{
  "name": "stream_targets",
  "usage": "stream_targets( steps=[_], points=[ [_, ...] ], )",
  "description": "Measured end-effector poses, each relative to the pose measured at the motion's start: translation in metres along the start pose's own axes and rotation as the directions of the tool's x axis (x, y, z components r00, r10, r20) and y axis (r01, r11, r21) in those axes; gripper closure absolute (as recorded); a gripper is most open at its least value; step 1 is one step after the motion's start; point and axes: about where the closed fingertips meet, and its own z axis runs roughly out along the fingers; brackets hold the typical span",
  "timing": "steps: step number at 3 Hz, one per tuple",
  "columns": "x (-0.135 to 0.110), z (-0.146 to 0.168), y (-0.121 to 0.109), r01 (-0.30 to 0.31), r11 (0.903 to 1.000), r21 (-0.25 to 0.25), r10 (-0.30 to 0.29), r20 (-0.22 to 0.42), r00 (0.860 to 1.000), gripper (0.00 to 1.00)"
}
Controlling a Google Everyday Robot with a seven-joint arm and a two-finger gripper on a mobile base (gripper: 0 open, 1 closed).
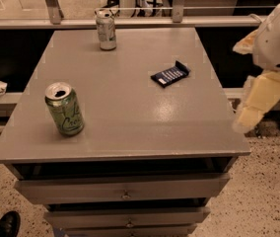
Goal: Move green can near 7up can
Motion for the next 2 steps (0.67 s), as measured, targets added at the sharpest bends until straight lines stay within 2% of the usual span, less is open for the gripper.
stream_targets(
  steps=[1,2],
  points=[
    [-0.043,0.040,0.006,-0.008,0.9993,-0.037,0.016,0.207,0.978,0.00],
    [-0.100,0.072,0.009,0.007,0.9972,-0.075,0.026,0.433,0.901,0.00]
  ],
)
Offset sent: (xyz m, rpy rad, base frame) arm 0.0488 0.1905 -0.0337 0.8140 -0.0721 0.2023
